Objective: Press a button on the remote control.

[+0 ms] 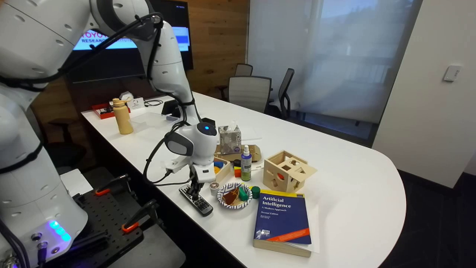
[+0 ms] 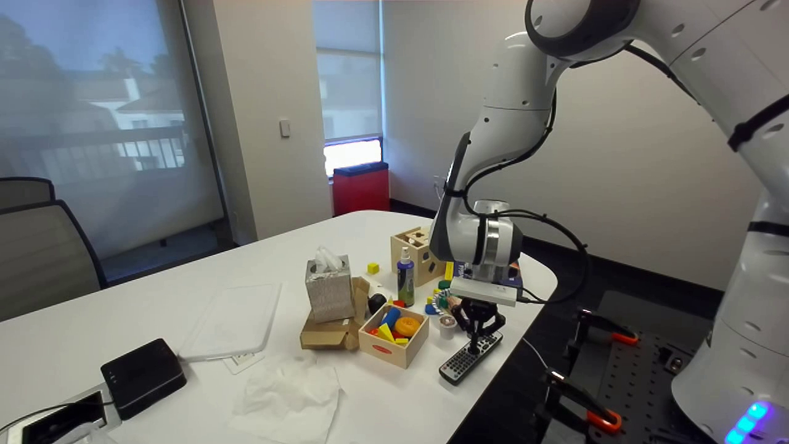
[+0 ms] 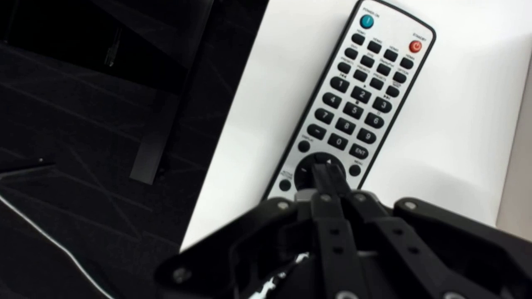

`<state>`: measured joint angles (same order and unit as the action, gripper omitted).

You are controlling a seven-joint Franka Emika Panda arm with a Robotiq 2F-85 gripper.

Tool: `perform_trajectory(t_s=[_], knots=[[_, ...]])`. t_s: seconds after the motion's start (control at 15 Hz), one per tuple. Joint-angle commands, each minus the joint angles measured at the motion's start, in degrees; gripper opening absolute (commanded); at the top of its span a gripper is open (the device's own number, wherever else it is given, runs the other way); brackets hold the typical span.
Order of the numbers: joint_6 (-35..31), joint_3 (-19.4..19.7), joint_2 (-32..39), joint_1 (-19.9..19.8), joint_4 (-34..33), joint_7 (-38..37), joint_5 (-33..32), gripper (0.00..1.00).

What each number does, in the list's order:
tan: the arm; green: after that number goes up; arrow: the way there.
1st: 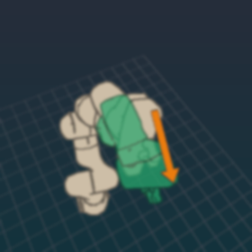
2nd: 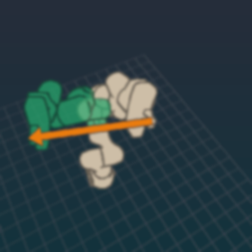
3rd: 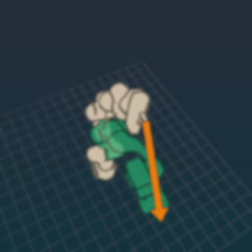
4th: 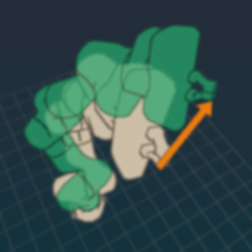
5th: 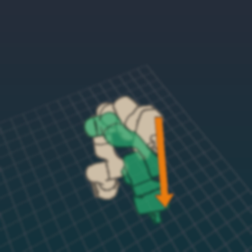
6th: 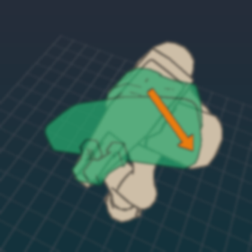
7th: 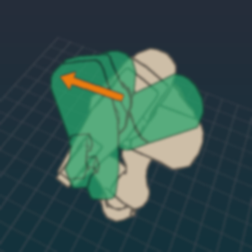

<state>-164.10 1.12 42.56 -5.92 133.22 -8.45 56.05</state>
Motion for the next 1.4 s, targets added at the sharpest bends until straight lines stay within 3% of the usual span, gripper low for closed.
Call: perform_trajectory(t_s=[0.0,0.4,0.53,1.13,1.2,1.33], knots=[[1.6,1.0,-3.3,1.2,1.1,-1.3,-1.6,0.00],[1.2,2.6,-9.7,3.8,4.0,-4.8,-6.3,0.00],[1.0,3.7,-12.9,5.2,5.7,-7.1,-8.7,0.27],[1.6,8.4,-25.4,9.4,11.6,-20.0,-24.5,0.93],[1.6,8.3,-26.2,9.0,11.7,-20.8,-26.1,0.99],[1.8,8.5,-27.6,8.9,11.9,-22.9,-29.2,1.00]])
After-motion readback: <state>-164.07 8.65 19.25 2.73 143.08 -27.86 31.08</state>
